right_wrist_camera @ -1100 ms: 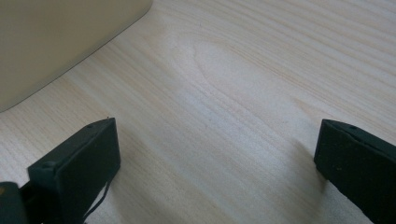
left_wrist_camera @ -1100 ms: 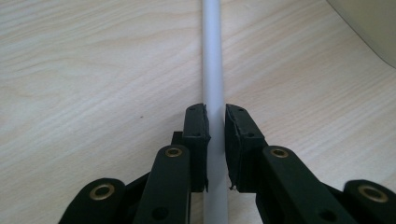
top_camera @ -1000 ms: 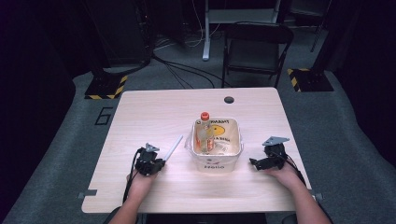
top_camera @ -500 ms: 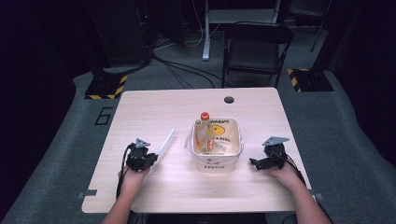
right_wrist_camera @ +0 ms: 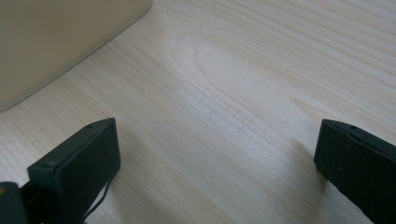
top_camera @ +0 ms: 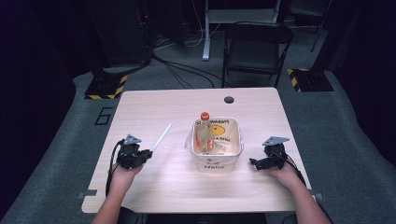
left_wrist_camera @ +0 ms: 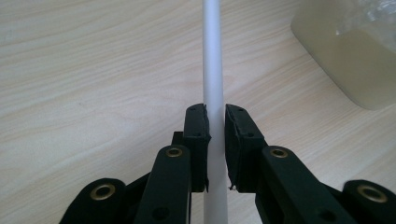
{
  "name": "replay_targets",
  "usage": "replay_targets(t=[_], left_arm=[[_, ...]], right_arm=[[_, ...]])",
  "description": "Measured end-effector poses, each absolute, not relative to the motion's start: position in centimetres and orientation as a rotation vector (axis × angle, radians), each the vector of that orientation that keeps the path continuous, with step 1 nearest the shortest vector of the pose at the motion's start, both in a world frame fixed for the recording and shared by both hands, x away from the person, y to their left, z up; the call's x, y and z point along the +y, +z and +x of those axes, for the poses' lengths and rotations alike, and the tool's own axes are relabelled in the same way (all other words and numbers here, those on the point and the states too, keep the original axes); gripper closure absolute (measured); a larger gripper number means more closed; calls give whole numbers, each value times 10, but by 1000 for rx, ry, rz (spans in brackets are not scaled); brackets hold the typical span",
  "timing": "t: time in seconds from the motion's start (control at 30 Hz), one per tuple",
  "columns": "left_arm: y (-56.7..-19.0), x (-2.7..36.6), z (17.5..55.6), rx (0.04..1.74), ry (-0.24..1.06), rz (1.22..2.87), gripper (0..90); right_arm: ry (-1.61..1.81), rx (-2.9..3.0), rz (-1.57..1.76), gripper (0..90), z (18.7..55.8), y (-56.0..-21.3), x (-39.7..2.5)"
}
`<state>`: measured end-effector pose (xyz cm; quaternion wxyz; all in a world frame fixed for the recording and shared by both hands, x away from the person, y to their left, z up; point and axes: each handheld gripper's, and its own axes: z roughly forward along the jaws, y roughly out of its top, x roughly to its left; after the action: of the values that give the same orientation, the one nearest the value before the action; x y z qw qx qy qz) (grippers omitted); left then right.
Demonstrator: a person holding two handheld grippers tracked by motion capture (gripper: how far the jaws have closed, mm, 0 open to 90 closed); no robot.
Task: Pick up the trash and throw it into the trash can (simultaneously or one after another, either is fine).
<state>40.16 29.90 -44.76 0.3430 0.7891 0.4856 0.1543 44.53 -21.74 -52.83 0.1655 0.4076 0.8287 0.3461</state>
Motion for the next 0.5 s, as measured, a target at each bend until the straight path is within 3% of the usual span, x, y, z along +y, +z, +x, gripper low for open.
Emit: replay_targets(t=[0.5], left_arm=[[-419,295,391,1164,387,2091,796]], right_arm=[[986,2360,1161,0,445,-528,-217]])
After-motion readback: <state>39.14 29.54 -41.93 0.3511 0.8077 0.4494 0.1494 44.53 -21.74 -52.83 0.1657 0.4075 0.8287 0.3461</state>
